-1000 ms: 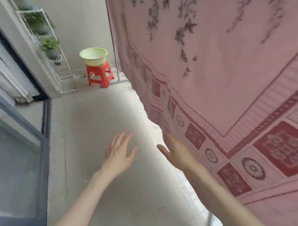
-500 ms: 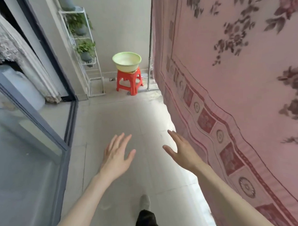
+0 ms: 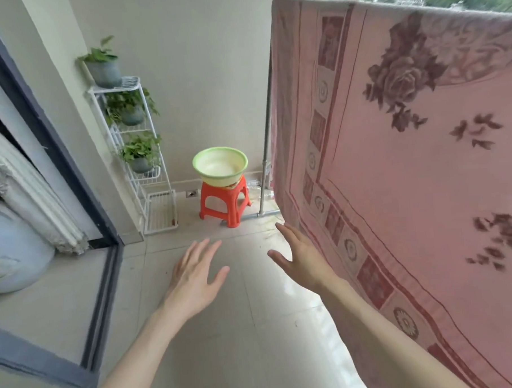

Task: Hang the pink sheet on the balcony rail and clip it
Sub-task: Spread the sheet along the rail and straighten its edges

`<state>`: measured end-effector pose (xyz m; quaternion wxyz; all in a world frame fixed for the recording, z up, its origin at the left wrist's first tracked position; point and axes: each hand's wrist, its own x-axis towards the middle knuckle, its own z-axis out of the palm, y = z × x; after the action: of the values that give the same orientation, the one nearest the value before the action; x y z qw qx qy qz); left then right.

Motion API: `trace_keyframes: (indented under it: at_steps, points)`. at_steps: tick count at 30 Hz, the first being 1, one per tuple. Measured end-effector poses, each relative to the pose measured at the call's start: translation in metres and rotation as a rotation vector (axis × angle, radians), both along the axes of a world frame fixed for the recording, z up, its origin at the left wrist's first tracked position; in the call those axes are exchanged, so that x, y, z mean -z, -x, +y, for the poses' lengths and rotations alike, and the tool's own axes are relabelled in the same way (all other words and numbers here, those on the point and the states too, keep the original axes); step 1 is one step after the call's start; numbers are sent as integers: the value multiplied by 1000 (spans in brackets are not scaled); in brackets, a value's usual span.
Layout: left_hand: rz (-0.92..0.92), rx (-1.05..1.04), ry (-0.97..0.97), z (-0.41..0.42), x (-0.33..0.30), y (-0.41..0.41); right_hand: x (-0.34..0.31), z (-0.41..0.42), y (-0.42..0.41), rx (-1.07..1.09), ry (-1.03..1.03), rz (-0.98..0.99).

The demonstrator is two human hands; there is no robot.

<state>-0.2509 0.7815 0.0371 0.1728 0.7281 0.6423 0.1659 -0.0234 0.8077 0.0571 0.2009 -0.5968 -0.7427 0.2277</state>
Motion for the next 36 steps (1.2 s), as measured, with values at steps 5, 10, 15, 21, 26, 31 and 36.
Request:
trace_keyframes:
  at_steps: [5, 10, 15, 21, 26, 31, 36]
  points:
    - [-55, 51, -59, 142, 2, 40, 4, 139, 38, 34, -35, -53]
    - [-106, 83, -97, 303, -23, 84, -36, 281, 76, 93, -107, -131]
    - [-168, 188, -145, 437, -54, 82, -74, 391, 85, 157, -180, -180]
    - [-254, 331, -181, 582, -59, 68, -116, 535, 76, 232, -265, -219]
    - [-277, 388, -184, 712, -70, 56, -149, 660, 59, 268, -327, -251]
    - [-311, 455, -297, 839, -129, 33, -207, 765, 41, 338, -509, -305]
    - [-409, 566, -348, 935, -176, -8, -256, 840, 26, 441, -788, -486]
